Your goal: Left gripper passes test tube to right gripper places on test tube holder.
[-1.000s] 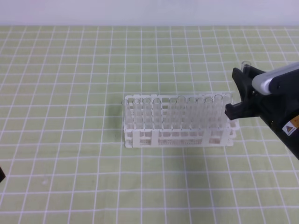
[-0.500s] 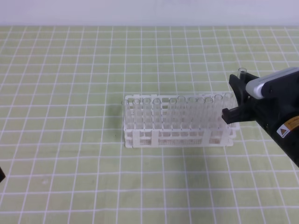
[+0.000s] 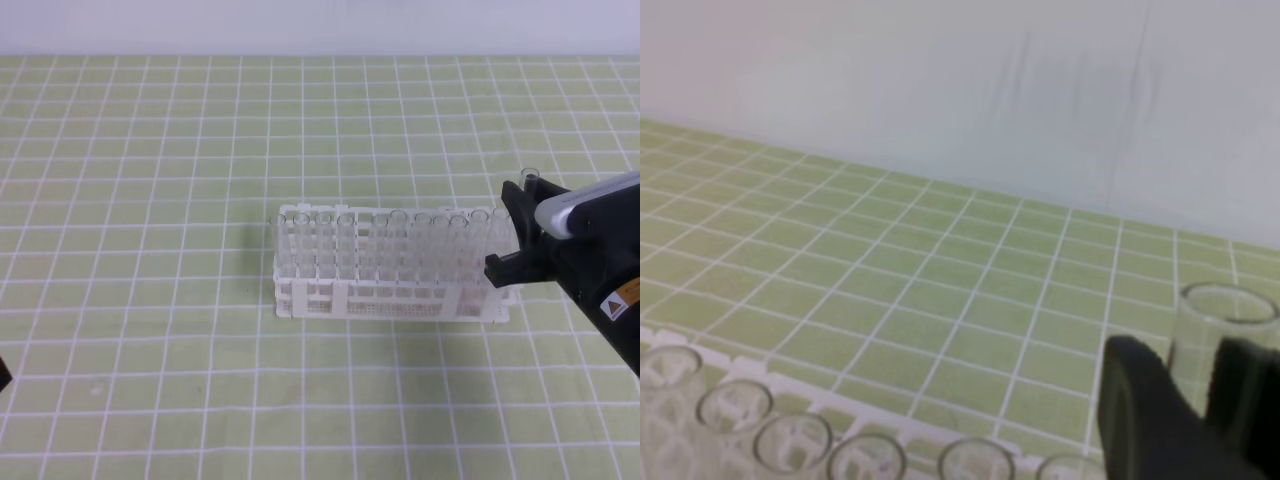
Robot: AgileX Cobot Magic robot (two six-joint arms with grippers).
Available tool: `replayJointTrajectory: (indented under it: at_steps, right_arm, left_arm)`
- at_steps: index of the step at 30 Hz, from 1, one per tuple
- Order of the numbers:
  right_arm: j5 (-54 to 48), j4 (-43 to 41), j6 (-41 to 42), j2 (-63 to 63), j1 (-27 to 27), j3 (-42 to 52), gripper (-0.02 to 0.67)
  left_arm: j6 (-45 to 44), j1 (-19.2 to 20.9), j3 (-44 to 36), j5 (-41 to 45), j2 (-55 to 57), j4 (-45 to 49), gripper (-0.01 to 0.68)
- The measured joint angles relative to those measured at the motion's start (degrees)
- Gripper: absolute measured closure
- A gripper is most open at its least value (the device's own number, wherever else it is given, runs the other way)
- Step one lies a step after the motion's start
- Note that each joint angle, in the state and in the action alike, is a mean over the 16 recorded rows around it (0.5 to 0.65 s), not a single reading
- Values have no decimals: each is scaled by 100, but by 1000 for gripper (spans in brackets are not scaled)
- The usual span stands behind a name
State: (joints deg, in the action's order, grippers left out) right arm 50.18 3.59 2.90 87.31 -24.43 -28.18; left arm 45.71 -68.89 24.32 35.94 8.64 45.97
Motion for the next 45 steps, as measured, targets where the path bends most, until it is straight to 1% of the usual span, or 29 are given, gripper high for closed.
replayJointTrajectory:
  at_steps: [3, 6, 9, 19, 22, 24, 26, 29, 35, 38, 41, 45]
  right_arm:
    - [39, 23, 22, 46, 0, 26, 537]
    - [54, 28, 41, 92, 0, 33, 509]
    - [64, 33, 37, 131, 0, 35, 454]
    - [81, 46, 33, 151, 0, 40, 234]
    - [93, 49, 34, 85, 0, 40, 195]
    - [102, 57, 34, 2, 0, 40, 192]
    - [110, 73, 34, -129, 0, 40, 207]
    - [64, 93, 34, -436, 0, 40, 259]
    - [-497, -51, 38, -1468, 0, 43, 428]
    - [-1120, -136, 82, -2149, 0, 47, 516]
    - [-1961, -227, 139, -2855, 0, 55, 589]
    - [-3272, -358, 215, -3745, 0, 79, 647]
  left_arm:
    - [0, 0, 0, -2, 4, 4, 675]
    - [0, 0, 0, 0, 0, 0, 675]
    - [1, -1, 1, 5, -7, -8, 675]
    - [1, 0, 0, 5, 0, 0, 675]
    - [0, 1, -1, 0, 7, 8, 675]
    - [0, 1, -1, -2, 11, 12, 675]
    - [-1, 2, -2, -5, 15, 17, 675]
    - [-1, 2, -2, -5, 15, 17, 675]
    - [-1, 1, -1, -5, 7, 10, 675]
    - [0, 0, 0, -2, 4, 7, 675]
    - [0, 0, 0, 0, 0, 3, 675]
    - [1, -1, 1, 7, -7, -8, 676]
